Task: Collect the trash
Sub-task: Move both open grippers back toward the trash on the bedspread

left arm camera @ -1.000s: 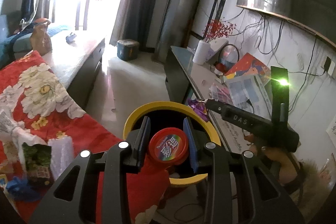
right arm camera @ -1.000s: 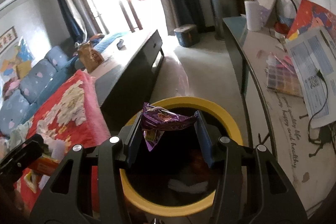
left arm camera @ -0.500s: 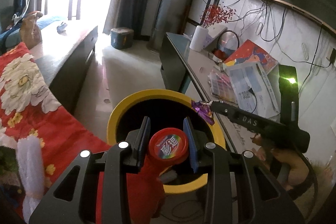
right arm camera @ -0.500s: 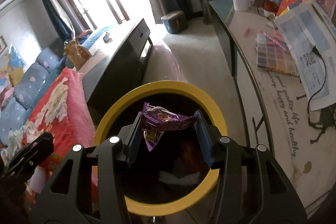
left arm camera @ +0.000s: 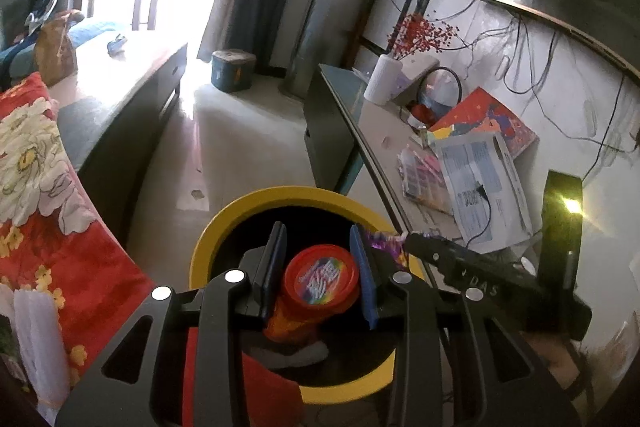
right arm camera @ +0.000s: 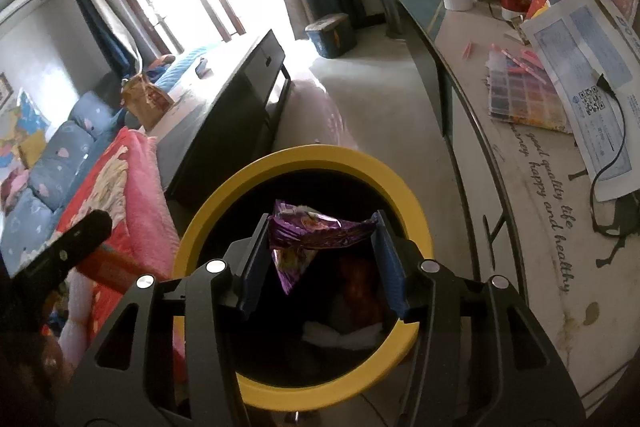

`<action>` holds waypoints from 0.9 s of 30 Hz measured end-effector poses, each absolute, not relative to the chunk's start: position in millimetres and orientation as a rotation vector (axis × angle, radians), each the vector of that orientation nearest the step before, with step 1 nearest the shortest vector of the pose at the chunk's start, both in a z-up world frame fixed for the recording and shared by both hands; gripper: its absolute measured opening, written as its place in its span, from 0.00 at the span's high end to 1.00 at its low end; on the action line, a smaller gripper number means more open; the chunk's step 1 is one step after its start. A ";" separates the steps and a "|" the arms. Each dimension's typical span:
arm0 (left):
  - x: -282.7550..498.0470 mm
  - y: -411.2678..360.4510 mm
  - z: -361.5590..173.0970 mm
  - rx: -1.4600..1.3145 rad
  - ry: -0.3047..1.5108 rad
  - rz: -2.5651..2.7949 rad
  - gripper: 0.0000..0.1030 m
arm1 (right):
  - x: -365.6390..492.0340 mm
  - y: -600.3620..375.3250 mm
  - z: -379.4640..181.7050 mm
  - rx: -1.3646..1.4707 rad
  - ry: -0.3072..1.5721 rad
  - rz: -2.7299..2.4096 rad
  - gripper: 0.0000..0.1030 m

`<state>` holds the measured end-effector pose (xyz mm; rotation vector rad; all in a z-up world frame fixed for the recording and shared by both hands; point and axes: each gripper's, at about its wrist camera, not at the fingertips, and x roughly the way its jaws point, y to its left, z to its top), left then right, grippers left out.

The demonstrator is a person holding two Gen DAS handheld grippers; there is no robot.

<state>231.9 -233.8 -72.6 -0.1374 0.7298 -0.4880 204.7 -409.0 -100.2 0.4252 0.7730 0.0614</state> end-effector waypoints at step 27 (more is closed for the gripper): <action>177.2 -144.5 -29.2 -0.157 0.647 -0.282 0.10 | 172.0 -353.6 -31.3 0.332 0.611 0.172 0.37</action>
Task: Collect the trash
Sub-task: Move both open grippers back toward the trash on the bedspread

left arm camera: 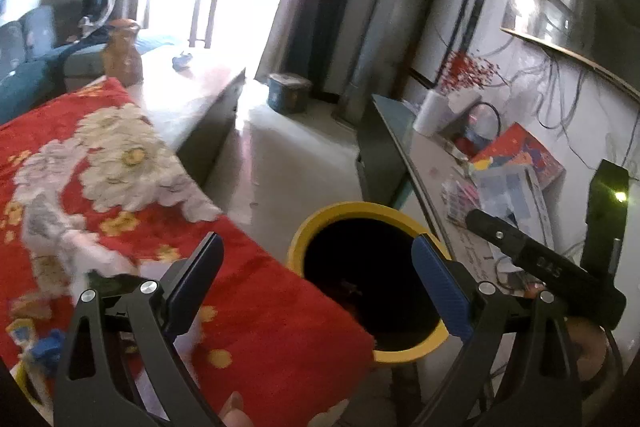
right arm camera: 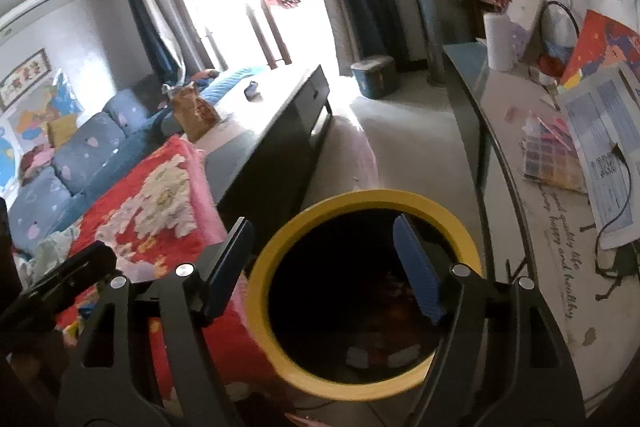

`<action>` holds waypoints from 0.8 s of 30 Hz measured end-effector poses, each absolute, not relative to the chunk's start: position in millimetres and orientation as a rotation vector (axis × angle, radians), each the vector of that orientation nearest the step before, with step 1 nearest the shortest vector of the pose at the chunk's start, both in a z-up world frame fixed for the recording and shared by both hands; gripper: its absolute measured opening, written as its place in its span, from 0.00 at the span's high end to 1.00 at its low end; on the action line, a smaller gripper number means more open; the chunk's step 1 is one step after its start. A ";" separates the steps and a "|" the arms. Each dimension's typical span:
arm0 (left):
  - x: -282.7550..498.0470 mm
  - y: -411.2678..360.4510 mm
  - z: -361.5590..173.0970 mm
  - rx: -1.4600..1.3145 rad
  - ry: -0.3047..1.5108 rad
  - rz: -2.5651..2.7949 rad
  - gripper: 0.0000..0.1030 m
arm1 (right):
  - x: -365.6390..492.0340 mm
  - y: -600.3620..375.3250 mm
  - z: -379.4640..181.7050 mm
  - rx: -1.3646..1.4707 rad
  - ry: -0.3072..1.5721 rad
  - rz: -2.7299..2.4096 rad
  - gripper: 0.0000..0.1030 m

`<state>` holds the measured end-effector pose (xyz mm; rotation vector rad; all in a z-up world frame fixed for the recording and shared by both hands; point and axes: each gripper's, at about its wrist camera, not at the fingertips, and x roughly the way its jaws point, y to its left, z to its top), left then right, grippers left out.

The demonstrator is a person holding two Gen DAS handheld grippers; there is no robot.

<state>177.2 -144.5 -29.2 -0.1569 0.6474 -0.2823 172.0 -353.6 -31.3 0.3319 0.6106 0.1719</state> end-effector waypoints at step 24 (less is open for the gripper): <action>140.5 -41.5 -14.5 -0.252 0.567 -0.078 0.09 | 140.4 -252.1 -6.5 0.186 0.594 0.369 0.34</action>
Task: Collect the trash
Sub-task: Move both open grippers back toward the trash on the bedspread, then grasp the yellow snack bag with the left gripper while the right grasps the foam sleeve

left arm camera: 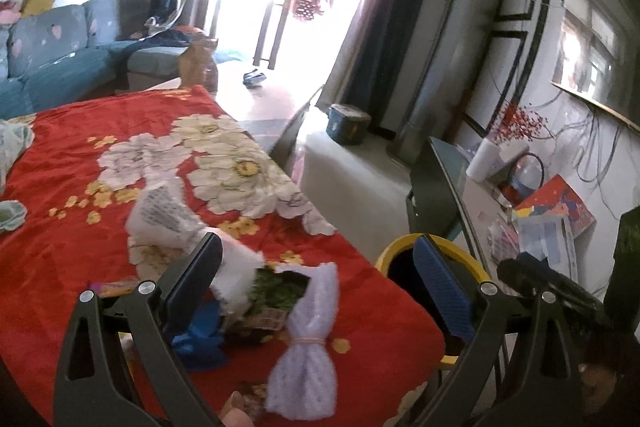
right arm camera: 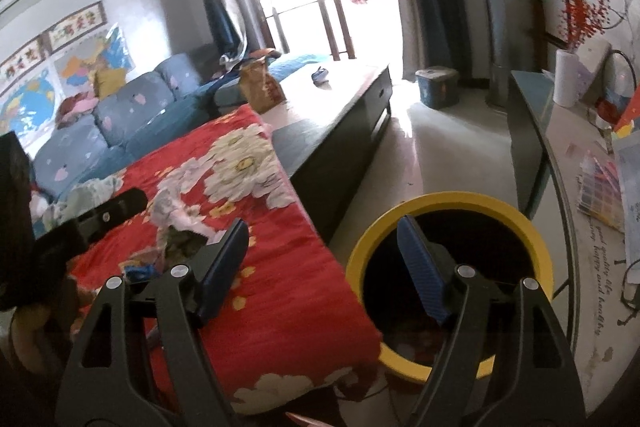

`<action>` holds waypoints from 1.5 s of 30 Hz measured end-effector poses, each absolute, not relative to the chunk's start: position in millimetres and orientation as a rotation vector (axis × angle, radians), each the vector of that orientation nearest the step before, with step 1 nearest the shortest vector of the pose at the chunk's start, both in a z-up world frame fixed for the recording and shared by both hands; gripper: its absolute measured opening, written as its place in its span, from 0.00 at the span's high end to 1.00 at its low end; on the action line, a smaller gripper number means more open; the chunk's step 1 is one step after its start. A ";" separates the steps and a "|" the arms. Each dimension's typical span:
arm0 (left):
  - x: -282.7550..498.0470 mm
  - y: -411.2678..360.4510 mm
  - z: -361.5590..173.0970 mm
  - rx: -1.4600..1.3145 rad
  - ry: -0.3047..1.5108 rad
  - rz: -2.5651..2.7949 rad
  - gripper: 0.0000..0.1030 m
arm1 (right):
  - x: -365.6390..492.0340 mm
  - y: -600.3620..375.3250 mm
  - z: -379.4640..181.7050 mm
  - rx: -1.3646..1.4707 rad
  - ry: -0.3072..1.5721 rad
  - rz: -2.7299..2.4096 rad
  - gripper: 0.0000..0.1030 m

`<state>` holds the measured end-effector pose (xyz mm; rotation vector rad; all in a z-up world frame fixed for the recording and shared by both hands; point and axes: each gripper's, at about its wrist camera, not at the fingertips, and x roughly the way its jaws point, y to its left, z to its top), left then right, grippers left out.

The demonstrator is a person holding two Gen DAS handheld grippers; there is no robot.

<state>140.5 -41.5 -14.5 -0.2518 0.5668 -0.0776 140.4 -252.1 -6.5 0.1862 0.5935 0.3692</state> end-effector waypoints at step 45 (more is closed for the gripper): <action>90.8 105.3 -64.6 -0.327 0.753 0.082 0.10 | 119.0 -115.1 -60.0 0.034 0.817 0.572 0.33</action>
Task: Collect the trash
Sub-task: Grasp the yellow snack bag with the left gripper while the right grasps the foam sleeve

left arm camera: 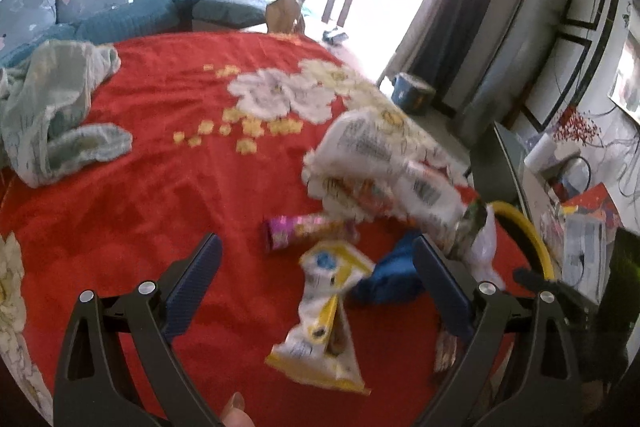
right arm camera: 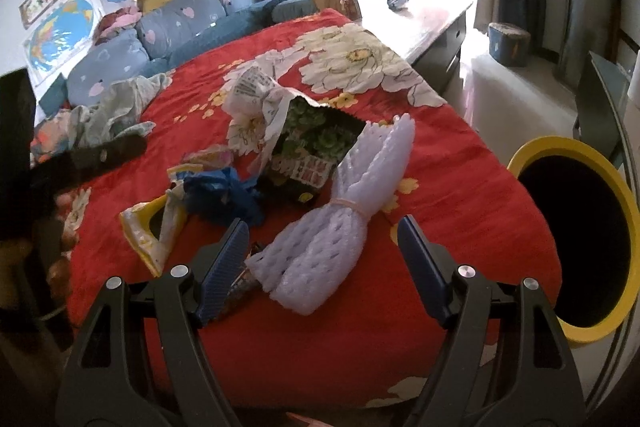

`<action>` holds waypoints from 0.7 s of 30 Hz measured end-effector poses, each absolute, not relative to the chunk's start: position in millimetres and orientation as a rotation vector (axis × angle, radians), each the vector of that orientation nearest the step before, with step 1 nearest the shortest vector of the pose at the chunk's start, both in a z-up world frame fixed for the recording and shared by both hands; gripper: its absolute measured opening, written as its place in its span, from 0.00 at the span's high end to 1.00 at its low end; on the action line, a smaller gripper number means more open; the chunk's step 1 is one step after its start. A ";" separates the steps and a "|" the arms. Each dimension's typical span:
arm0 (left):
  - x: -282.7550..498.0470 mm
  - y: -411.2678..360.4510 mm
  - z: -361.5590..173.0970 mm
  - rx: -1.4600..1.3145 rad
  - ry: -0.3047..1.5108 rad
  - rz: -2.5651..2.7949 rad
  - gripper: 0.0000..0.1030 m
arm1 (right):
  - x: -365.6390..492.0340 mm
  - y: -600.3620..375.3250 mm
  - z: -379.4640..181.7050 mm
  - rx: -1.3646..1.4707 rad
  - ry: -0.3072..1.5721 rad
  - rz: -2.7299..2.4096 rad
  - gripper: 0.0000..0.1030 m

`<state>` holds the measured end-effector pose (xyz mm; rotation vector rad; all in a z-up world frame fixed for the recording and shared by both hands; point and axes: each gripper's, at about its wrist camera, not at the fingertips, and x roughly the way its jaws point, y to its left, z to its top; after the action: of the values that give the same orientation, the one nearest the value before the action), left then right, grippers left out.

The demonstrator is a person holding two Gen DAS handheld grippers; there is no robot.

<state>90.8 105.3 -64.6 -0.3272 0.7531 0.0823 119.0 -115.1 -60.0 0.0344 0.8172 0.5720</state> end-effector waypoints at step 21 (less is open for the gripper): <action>78.2 92.8 -115.0 -0.387 0.896 0.007 0.66 | 131.3 -122.9 -81.4 0.099 0.922 0.597 0.68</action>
<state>78.2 92.8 -115.0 -0.3873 0.8955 0.0071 131.3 -122.9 -81.4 0.0988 0.9223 0.5967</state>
